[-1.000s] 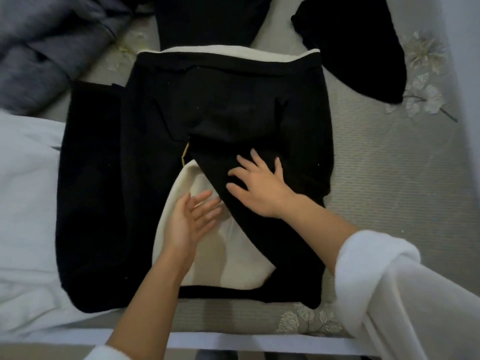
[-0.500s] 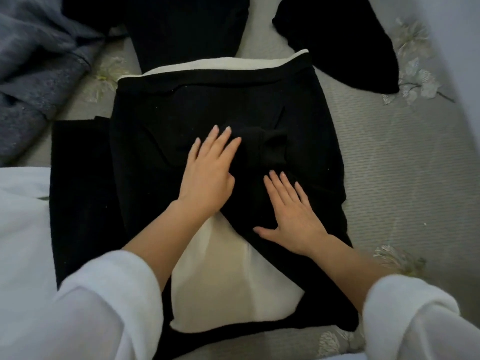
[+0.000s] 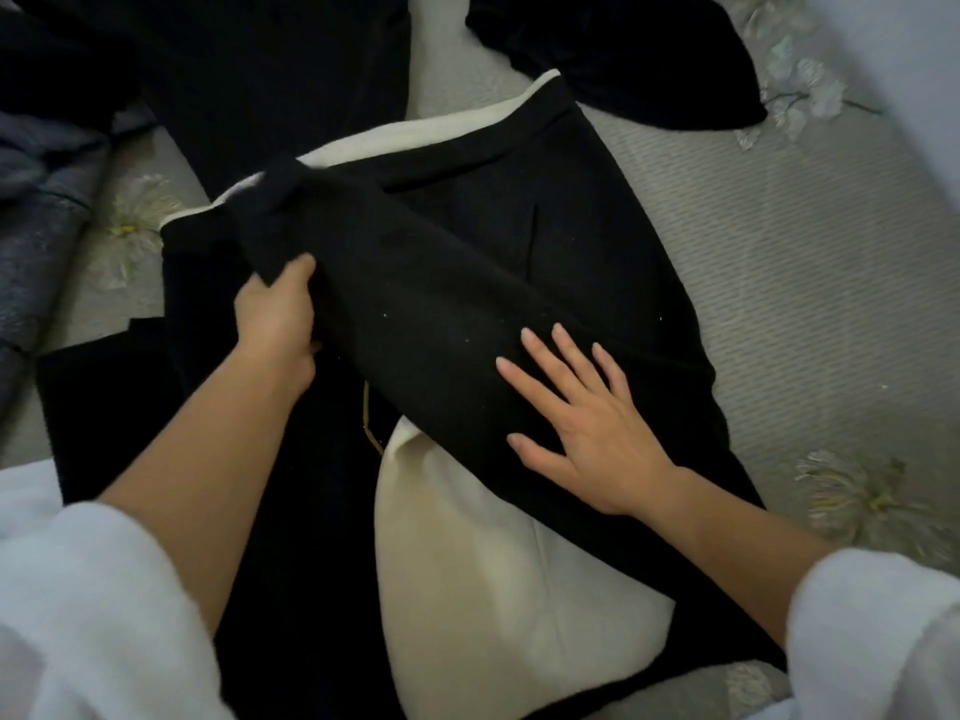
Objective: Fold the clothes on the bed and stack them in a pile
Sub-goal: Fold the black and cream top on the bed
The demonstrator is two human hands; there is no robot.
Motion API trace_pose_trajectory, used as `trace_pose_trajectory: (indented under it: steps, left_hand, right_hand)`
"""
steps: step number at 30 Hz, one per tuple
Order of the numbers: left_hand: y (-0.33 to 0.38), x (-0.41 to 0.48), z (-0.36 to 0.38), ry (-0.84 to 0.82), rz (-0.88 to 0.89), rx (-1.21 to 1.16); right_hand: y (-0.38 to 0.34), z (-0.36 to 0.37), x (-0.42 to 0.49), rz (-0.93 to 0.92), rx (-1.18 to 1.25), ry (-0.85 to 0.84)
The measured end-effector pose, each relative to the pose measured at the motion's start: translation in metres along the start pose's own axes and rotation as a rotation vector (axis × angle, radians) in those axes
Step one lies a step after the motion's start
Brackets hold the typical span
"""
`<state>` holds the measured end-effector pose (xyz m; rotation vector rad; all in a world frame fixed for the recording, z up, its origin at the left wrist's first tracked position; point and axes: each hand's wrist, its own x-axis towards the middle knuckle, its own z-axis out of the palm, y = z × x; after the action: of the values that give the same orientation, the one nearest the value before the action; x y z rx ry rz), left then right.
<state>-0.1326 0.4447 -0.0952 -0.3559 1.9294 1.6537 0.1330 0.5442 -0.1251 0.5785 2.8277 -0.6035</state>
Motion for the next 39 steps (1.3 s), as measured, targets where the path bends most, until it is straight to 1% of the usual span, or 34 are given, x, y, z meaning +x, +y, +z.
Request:
trace_pose_trajectory:
  steps: [2, 3, 5, 6, 7, 9, 10, 11, 12, 13, 14, 15, 17, 20, 22, 24, 25, 26, 27, 28, 30, 31, 33, 34, 36, 37, 39]
  left_hand:
    - [-0.008, 0.009, -0.010, -0.011, -0.086, 0.052]
    - [-0.007, 0.012, -0.013, -0.023, -0.071, 0.056]
    - [-0.004, 0.016, -0.015, -0.025, 0.052, 0.078]
    - [-0.003, 0.016, -0.015, 0.003, 0.126, 0.116]
    - [-0.003, 0.014, -0.014, 0.066, 0.205, 0.197]
    - [-0.006, 0.007, -0.011, 0.227, 0.428, 0.505]
    - [-0.010, 0.001, -0.007, 0.248, 0.586, 0.702]
    - [-0.015, -0.003, -0.003, 0.200, 0.742, 0.892]
    - [-0.022, -0.003, -0.001, 0.094, 0.855, 1.068]
    - [-0.030, -0.002, 0.000, -0.024, 0.896, 1.214]
    - [-0.040, 0.002, -0.001, -0.110, 0.862, 1.332]
    - [-0.051, 0.006, -0.003, -0.157, 0.781, 1.401]
    - [-0.070, 0.012, -0.008, -0.163, 0.656, 1.422]
    - [-0.077, 0.013, -0.006, -0.149, 0.630, 1.418]
    - [-0.067, 0.014, -0.005, -0.202, 0.568, 1.421]
    - [-0.048, 0.011, -0.009, -0.311, 0.466, 1.352]
    - [-0.038, 0.007, -0.016, -0.348, 0.428, 1.265]
    - [-0.030, 0.001, -0.027, -0.343, 0.425, 1.169]
    - [-0.025, -0.008, -0.041, -0.289, 0.463, 1.095]
    - [-0.023, -0.019, -0.060, -0.202, 0.518, 1.055]
    - [-0.029, -0.044, -0.105, -0.011, 0.573, 1.031]
    - [-0.035, -0.055, -0.129, 0.067, 0.561, 1.027]
    - [-0.049, -0.075, -0.172, 0.209, 0.490, 1.008]
    - [-0.056, -0.082, -0.191, 0.275, 0.429, 0.984]
    - [-0.066, -0.091, -0.219, 0.359, 0.285, 0.908]
    - [-0.071, -0.094, -0.229, 0.372, 0.215, 0.851]
    - [-0.079, -0.100, -0.237, 0.350, 0.120, 0.712]
  right_hand:
    - [-0.003, 0.005, 0.002, 0.014, -0.043, -0.054]
    - [-0.003, 0.006, 0.002, 0.023, -0.050, -0.065]
    - [-0.003, 0.005, 0.006, 0.020, -0.040, -0.048]
    - [-0.004, 0.004, 0.008, 0.007, -0.041, -0.034]
    - [-0.005, 0.003, 0.011, -0.009, -0.050, -0.021]
    - [-0.007, 0.001, 0.018, -0.027, -0.070, -0.016]
    - [-0.008, 0.002, 0.020, -0.026, -0.077, -0.024]
    - [-0.009, 0.003, 0.021, -0.021, -0.084, -0.038]
    - [-0.010, 0.005, 0.023, -0.017, -0.096, -0.056]
    - [-0.010, 0.008, 0.024, -0.014, -0.112, -0.069]
    - [-0.010, 0.011, 0.024, -0.012, -0.133, -0.074]
    - [-0.010, 0.014, 0.025, -0.010, -0.156, -0.075]
    - [-0.009, 0.018, 0.027, -0.002, -0.191, -0.077]
    - [-0.010, 0.020, 0.029, 0.005, -0.208, -0.094]
    - [-0.010, 0.018, 0.031, 0.005, -0.210, -0.123]
    - [-0.012, 0.013, 0.033, 0.014, -0.182, -0.164]
    - [-0.014, 0.010, 0.034, 0.024, -0.161, -0.189]
    - [-0.017, 0.008, 0.035, 0.044, -0.136, -0.210]
    - [-0.023, 0.006, 0.036, 0.075, -0.110, -0.219]
    - [-0.031, 0.004, 0.035, 0.114, -0.082, -0.207]
    - [-0.053, 0.004, 0.032, 0.171, -0.016, -0.099]
    - [-0.066, 0.005, 0.029, 0.166, 0.020, -0.023]
    - [-0.093, 0.009, 0.019, 0.068, 0.090, 0.066]
    - [-0.107, 0.013, 0.013, -0.007, 0.115, 0.063]
    - [-0.133, 0.024, 0.003, -0.143, 0.102, -0.007]
    - [-0.144, 0.031, 0.001, -0.184, 0.061, -0.055]
    - [-0.156, 0.046, -0.001, -0.200, -0.041, -0.149]
